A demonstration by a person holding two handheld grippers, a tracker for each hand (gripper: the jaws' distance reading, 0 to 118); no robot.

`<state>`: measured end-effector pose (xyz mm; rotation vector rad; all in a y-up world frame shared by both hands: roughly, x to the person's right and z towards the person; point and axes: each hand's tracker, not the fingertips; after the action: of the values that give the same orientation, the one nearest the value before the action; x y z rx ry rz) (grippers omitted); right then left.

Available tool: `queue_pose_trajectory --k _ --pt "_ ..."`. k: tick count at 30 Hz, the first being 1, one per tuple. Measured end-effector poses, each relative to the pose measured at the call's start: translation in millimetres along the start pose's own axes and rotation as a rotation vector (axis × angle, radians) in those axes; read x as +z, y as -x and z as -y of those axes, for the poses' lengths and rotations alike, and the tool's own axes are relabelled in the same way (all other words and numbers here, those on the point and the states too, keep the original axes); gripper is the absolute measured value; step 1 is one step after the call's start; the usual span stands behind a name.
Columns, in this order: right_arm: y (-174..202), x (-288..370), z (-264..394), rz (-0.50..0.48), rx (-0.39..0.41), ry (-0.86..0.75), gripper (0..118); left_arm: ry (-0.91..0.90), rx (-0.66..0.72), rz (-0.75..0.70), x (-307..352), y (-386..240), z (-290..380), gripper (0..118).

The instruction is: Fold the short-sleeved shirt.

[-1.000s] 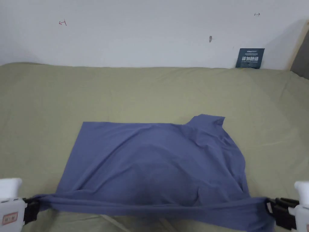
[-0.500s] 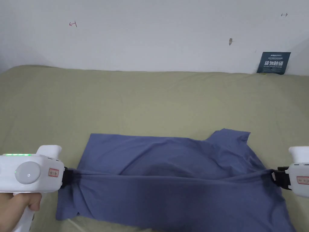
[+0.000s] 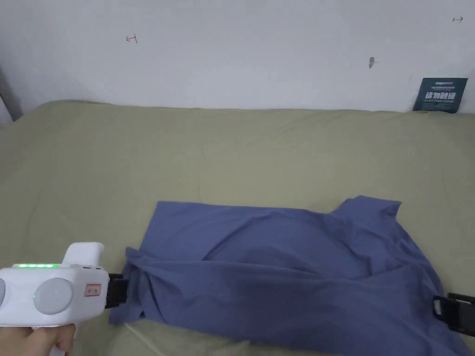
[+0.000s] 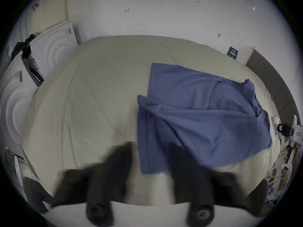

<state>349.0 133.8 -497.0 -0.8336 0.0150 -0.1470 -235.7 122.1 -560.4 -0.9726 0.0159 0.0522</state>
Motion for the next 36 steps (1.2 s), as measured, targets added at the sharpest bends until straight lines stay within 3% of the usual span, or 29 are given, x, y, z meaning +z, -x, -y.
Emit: queue_pose_trajectory --k 1,2,3,6,7,9,15,16,17,18,20,21,22,23,24,30,31,32,33,34,36 --pt "1.2 3.8 6.1 0.022 0.035 -0.009 55 0.004 0.008 -0.002 2.8 5.3 2.4 5" --pt "3.3 6.0 12.5 0.049 0.034 -0.008 14 -0.001 0.026 0.010 5.9 6.6 8.5 0" --pt "1.2 7.8 16.7 0.056 0.037 -0.012 4 0.009 0.037 0.034 7.1 8.3 11.6 0" --pt "-1.8 7.9 23.6 0.017 0.010 0.029 4 0.016 0.050 0.057 3.6 8.9 12.4 0" --pt "-1.4 6.1 26.1 0.021 0.017 0.036 4 0.021 0.053 0.059 0.7 8.6 10.9 20" --pt "-0.4 5.0 26.5 0.013 0.027 0.044 4 0.075 0.058 0.052 -8.9 2.6 9.1 118" --pt "-3.5 -5.8 27.6 -0.004 0.016 0.059 4 0.119 0.065 0.005 -44.2 -3.8 0.7 111" --pt "-3.9 -6.9 27.9 -0.003 0.016 0.064 4 0.128 0.057 -0.009 -48.6 -5.9 0.3 102" --pt "-4.7 -7.5 28.1 -0.001 0.018 0.072 4 0.131 0.049 -0.027 -50.1 -8.7 3.7 78" --pt "-5.5 -7.5 28.1 0.001 0.025 0.078 4 0.127 0.037 -0.028 -48.4 -11.9 4.3 42" --pt "-13.0 -10.9 29.0 0.005 0.021 0.081 5 0.079 0.025 -0.011 -38.9 -18.3 6.0 13" --pt "-15.1 -10.8 27.7 0.002 0.007 0.088 24 0.107 0.019 0.022 -36.8 -16.3 4.4 7" --pt "-15.1 -11.1 26.5 0.000 -0.013 0.099 61 0.127 0.022 0.033 -37.1 -19.1 4.4 7" --pt "-16.1 -13.0 26.2 -0.008 -0.033 0.107 90 0.119 0.005 -0.002 -37.2 -22.9 4.8 7" --pt "-17.6 -17.2 25.1 -0.025 -0.028 0.137 102 0.120 -0.020 0.004 -38.6 -22.4 3.5 7" --pt "-18.4 -50.8 31.1 -0.036 -0.030 0.228 97 0.117 0.023 0.023 -37.1 -13.5 2.3 7" --pt "-18.5 -52.2 33.0 -0.033 -0.029 0.220 77 0.117 0.022 0.023 -36.5 -13.2 2.0 7" --pt "-18.5 -50.4 33.7 0.011 0.000 0.208 43 0.118 0.021 0.022 -35.4 -12.8 1.3 7" --pt "-20.9 -45.7 34.4 -0.019 -0.011 0.178 13 0.120 0.019 0.023 -34.3 -12.5 1.1 7" --pt "-23.3 -42.0 32.7 -0.049 -0.044 0.191 13 0.119 0.013 0.019 -31.3 -12.8 0.7 7" --pt "-19.6 -29.2 32.5 -0.039 -0.009 0.183 13 0.119 0.001 0.004 -24.7 -12.3 0.4 7"
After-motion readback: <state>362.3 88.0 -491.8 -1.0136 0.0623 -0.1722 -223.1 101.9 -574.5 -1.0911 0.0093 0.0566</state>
